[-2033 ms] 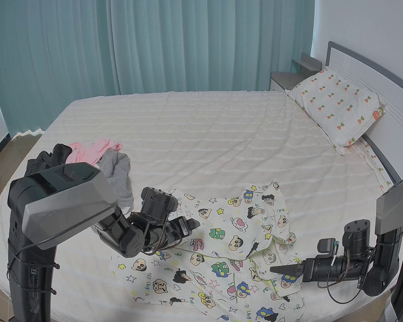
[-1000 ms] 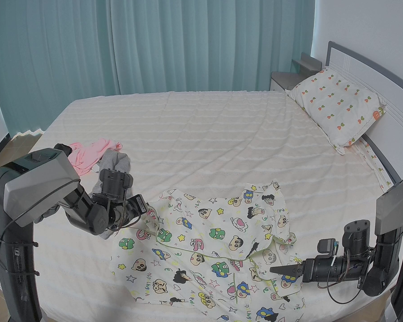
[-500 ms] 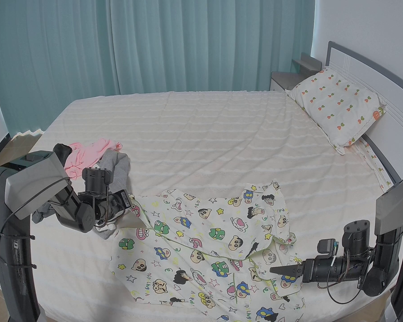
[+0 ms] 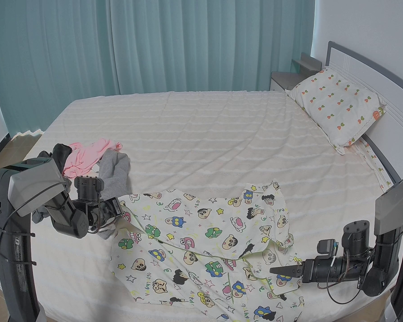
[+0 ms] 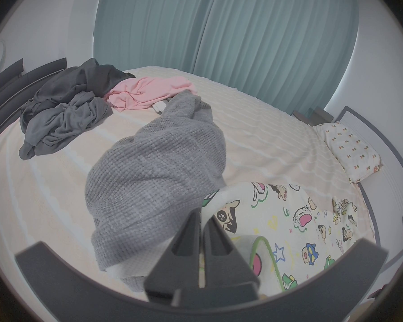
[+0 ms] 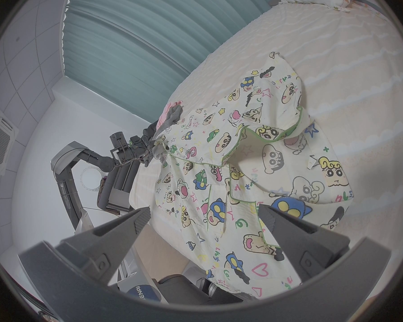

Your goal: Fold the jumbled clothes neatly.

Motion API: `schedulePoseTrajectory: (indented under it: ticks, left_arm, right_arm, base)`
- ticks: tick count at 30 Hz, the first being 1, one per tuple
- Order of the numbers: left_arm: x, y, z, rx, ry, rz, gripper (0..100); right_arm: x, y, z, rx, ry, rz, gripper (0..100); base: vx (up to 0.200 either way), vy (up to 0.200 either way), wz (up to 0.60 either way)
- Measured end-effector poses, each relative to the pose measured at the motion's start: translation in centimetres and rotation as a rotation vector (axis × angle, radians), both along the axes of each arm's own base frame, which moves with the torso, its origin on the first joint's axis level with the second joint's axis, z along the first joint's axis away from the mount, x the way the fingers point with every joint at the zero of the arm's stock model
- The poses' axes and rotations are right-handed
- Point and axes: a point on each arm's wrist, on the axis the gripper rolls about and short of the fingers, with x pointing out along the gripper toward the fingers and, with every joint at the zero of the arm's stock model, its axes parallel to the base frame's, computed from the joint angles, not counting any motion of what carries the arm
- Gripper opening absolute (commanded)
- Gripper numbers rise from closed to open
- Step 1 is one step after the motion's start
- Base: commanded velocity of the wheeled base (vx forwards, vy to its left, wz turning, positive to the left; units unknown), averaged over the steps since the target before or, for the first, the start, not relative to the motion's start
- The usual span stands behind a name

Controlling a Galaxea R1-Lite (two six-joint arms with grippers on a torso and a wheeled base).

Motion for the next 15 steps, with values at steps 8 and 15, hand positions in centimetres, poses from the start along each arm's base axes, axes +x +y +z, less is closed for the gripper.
schedulePoseTrajectory:
  ticks: [8, 15]
  left_arm:
    - [-0.5, 0.7, -0.9, -0.003, 0.038, 0.013, 0]
    - [-3.1, 1.4, -1.2, -0.128, 0.117, -0.053, 0]
  right_arm:
    - [0.0, 0.0, 0.0, 0.0, 0.0, -0.001, 100]
    - [0.0, -0.1, 0.0, -0.001, -0.001, -0.005, 100]
  base:
    - [0.0, 0.0, 0.0]
    - [0.0, 0.0, 0.0]
